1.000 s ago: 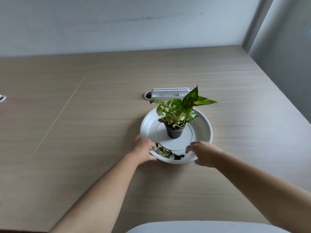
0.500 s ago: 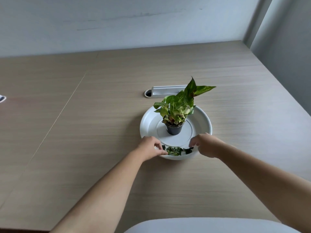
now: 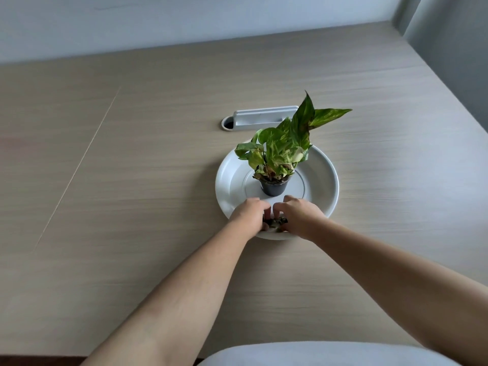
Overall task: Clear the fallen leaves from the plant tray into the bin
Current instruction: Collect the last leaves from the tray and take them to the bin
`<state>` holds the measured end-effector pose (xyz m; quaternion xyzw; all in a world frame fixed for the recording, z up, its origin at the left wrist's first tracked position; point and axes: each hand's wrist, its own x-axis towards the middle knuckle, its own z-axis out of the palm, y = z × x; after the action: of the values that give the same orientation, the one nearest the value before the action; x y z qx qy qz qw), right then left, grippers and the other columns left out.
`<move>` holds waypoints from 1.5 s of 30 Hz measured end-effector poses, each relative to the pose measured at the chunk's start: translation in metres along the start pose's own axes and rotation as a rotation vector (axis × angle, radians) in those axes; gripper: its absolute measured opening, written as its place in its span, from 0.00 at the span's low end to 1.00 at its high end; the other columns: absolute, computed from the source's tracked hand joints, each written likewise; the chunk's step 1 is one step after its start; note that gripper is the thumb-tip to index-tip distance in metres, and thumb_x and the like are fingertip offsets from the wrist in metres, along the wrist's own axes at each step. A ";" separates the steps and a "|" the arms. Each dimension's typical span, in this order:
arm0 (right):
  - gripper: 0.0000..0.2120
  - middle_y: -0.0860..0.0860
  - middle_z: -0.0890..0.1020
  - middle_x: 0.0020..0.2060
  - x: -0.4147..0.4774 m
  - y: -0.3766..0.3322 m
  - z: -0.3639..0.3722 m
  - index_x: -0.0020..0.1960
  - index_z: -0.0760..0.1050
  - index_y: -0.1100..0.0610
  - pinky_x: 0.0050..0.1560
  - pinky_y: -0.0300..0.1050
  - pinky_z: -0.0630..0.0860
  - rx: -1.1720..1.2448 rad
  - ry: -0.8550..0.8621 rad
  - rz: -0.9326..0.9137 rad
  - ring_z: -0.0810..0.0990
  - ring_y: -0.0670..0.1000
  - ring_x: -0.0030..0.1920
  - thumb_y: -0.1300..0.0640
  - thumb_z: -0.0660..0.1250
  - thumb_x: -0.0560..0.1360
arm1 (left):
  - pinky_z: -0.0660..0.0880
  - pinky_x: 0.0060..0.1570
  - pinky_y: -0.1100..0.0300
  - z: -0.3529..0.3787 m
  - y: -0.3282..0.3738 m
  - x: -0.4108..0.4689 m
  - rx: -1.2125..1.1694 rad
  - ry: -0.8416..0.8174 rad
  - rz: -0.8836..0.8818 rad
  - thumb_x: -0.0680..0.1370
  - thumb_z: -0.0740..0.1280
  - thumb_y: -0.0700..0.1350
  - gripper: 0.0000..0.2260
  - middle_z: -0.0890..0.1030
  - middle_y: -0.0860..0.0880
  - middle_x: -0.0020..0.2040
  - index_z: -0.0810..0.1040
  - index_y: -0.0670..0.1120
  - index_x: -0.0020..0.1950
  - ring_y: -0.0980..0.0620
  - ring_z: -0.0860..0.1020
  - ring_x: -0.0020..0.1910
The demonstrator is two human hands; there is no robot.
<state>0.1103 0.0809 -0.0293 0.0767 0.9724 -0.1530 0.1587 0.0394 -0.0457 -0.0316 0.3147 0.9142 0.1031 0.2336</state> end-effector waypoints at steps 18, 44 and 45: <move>0.06 0.53 0.82 0.33 -0.003 0.003 -0.034 0.40 0.83 0.58 0.37 0.41 0.80 0.616 0.029 0.226 0.79 0.47 0.32 0.67 0.69 0.69 | 0.79 0.35 0.70 -0.036 -0.039 -0.021 -0.998 0.191 -0.224 0.70 0.70 0.28 0.12 0.81 0.46 0.35 0.79 0.44 0.33 0.55 0.79 0.33; 0.13 0.54 0.84 0.48 0.024 -0.043 0.004 0.49 0.84 0.57 0.48 0.43 0.77 0.099 -0.101 -0.105 0.81 0.56 0.50 0.66 0.64 0.71 | 0.77 0.32 0.71 -0.039 -0.079 -0.038 -1.199 0.321 -0.287 0.69 0.73 0.30 0.09 0.81 0.46 0.35 0.80 0.43 0.35 0.56 0.79 0.31; 0.12 0.54 0.85 0.47 0.023 -0.042 0.002 0.49 0.84 0.58 0.47 0.42 0.77 0.144 -0.085 -0.078 0.82 0.55 0.49 0.66 0.65 0.70 | 0.77 0.32 0.71 -0.039 -0.078 -0.037 -1.199 0.320 -0.286 0.69 0.73 0.30 0.09 0.81 0.46 0.35 0.80 0.43 0.35 0.57 0.79 0.31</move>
<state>0.0812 0.0429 -0.0270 0.0434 0.9535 -0.2314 0.1880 0.0052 -0.1314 -0.0102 -0.0153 0.7542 0.6105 0.2414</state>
